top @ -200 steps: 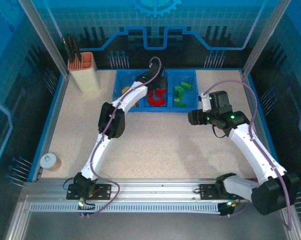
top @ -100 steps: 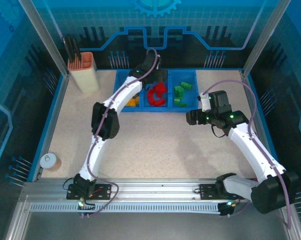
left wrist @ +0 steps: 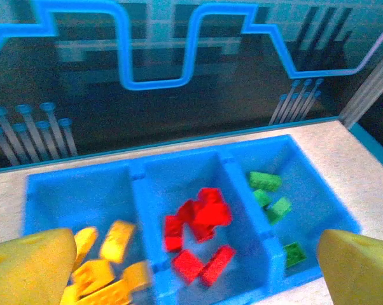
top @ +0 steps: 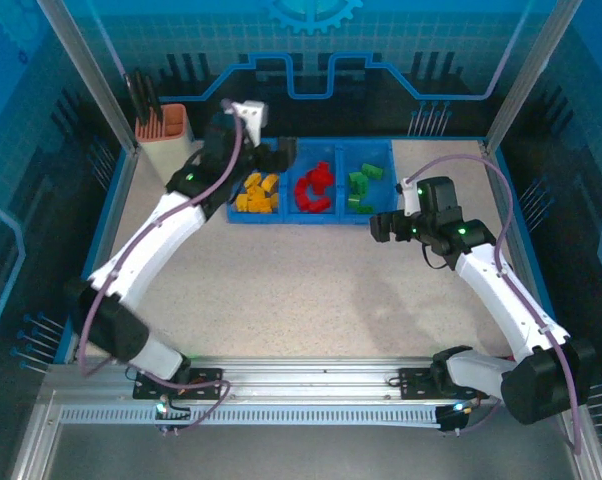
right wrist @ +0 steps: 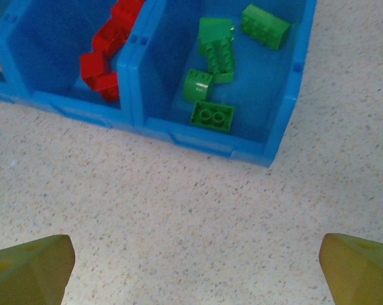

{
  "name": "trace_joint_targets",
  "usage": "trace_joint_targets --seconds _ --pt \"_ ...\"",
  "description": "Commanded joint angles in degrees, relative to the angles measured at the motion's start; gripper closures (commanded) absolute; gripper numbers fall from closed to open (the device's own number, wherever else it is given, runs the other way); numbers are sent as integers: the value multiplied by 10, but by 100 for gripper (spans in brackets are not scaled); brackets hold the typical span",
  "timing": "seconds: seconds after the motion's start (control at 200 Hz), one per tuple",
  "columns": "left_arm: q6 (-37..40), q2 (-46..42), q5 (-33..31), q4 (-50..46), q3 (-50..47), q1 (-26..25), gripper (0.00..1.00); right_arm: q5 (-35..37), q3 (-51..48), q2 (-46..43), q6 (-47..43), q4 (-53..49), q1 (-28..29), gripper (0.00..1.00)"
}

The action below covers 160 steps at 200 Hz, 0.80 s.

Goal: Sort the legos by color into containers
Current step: Reset both arms

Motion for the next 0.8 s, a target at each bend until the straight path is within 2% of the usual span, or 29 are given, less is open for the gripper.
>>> trace_joint_targets --seconds 0.0,0.205,0.34,0.465,0.55,0.635,0.736,0.796 --pt "38 -116 -35 33 -106 43 1 49 10 3 3 46 -10 0" --pt "31 -325 -21 45 -293 179 1 43 -79 -68 -37 160 -10 0" --pt "13 -409 -27 72 -419 203 1 40 -155 -113 -62 224 -11 0" --pt "-31 -463 -42 189 -567 204 1 -7 -206 -150 -69 243 -11 0" --pt "-46 -457 -83 324 -654 204 1 -5 -239 -178 -54 260 -11 0" --pt "-34 -409 -129 453 -708 204 1 -9 -281 -211 -51 301 -11 0" --pt "28 -306 -138 485 -691 204 1 -6 -314 -238 -48 330 -11 0" --pt "37 -254 -124 519 -689 204 1 1 -319 -243 -50 322 -11 0"
